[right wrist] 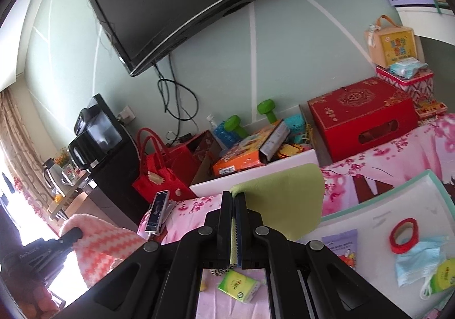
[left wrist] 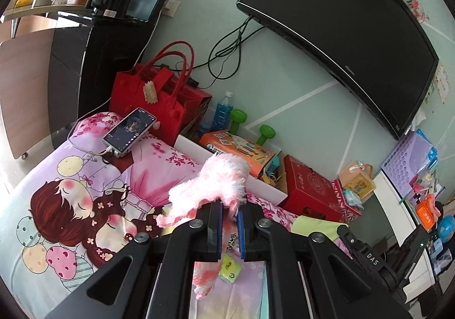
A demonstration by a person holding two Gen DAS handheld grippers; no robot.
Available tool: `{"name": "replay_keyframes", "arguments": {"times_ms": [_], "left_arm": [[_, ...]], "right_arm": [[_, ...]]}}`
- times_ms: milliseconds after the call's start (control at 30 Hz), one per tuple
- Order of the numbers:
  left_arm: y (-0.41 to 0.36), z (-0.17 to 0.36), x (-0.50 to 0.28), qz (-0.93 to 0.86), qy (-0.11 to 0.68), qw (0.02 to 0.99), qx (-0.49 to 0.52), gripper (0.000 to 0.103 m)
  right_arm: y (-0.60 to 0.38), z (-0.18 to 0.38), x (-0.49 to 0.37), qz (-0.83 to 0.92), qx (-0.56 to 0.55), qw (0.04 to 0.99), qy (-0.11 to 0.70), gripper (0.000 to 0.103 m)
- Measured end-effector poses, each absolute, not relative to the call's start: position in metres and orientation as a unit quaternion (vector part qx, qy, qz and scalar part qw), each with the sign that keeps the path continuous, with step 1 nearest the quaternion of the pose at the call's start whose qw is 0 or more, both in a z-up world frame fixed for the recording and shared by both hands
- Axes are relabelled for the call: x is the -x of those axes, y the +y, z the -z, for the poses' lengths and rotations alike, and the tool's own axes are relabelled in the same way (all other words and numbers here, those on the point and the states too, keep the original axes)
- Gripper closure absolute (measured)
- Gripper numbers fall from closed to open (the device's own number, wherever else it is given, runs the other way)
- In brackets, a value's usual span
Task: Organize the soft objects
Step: 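Carry the towel with the left gripper while the right gripper carries the cloth toward the tray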
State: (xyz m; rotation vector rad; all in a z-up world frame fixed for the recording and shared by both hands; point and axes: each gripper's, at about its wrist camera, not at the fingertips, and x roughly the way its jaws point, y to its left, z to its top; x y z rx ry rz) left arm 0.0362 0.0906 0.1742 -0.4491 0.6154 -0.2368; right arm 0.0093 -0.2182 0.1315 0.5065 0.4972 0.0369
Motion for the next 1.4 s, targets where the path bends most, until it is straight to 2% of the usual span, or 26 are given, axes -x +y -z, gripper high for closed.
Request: {"name": "replay_keyframes", "arguments": {"times_ms": [333,533,1033,1400], "left_arm": [[0.049,-0.170,-0.041,0.157,0.319,0.916,0.186,0.095],[-0.009,-0.163,-0.040,0.230,0.344,0.898,0.151,0.095],[-0.134,-0.125,-0.035,0.333,0.377,0.861,0.079,0.095],[-0.177,-0.086,-0.045,0.336,0.401,0.851,0.049,0.095]], "right_arm": [[-0.280,-0.114,0.011,0.106,-0.268,0.917,0.275,0.101],[-0.333,-0.106,0.041,0.168,-0.309,0.900,0.258,0.101],[-0.389,-0.093,0.066,0.270,-0.288,0.890,0.227,0.101],[-0.402,-0.048,0.047,0.284,-0.295,0.865,0.291,0.100]]}}
